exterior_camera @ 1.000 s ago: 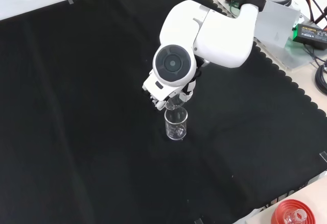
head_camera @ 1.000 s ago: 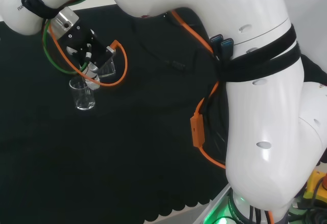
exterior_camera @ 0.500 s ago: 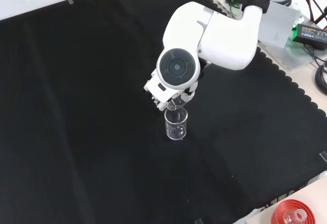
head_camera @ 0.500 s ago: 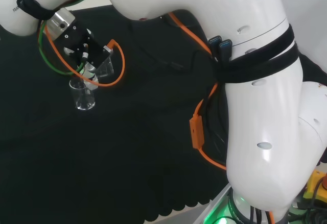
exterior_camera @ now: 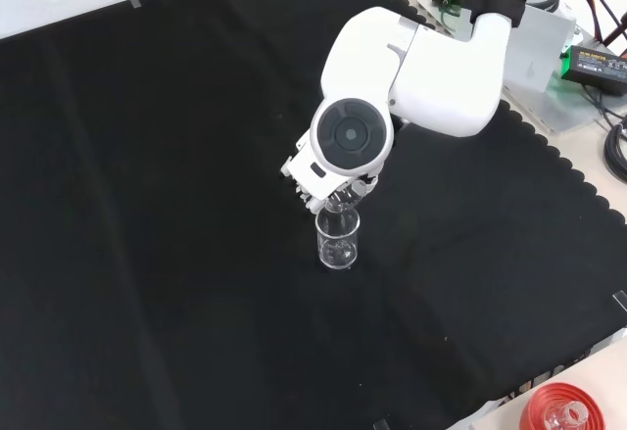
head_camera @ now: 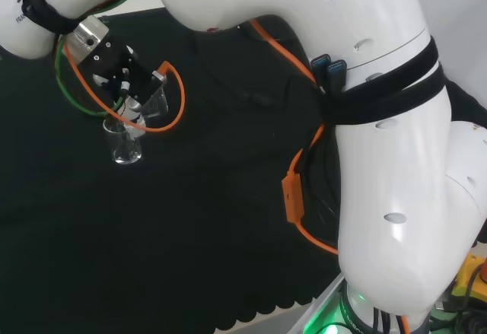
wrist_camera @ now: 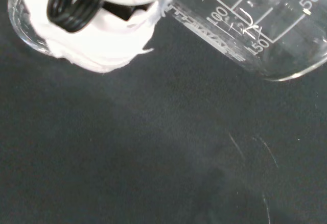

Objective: Pour the water from the handheld beaker into the one on the table.

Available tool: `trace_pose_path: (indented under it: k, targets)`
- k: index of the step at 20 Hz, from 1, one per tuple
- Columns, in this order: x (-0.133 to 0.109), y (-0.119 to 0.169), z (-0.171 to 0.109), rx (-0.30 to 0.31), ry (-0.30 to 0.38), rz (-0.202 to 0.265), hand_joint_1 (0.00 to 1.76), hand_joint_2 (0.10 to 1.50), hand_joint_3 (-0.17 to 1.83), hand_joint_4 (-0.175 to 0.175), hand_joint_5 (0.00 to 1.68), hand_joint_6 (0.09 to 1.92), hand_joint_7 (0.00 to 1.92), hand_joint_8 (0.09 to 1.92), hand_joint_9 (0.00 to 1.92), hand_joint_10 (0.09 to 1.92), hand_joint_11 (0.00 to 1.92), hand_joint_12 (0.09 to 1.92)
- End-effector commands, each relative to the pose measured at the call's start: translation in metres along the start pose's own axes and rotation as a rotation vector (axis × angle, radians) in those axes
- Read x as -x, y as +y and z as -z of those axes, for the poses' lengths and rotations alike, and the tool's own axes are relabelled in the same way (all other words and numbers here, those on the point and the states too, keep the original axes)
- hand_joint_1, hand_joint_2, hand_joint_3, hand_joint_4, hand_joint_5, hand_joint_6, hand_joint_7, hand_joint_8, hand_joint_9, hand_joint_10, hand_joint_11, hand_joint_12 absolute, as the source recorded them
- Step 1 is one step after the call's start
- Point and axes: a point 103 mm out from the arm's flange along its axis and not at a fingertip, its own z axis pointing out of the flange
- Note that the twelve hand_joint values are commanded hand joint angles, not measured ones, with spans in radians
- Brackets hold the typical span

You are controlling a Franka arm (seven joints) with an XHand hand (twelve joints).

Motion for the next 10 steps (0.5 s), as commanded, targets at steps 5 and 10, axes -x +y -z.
trace_pose_path:
  k: [5,10]
  targets:
    - [-0.0033,0.0001,0.0115,-0.014,-0.043,-0.015,1.1,0.77,0.52,0.175,1.2,0.75,1.47,0.09,1.39,0.09,0.95,1.02]
    - [-0.0032,-0.0009,0.013,-0.016,-0.052,-0.02,1.1,0.77,0.52,0.175,1.2,0.75,1.47,0.09,1.39,0.09,0.95,1.02]
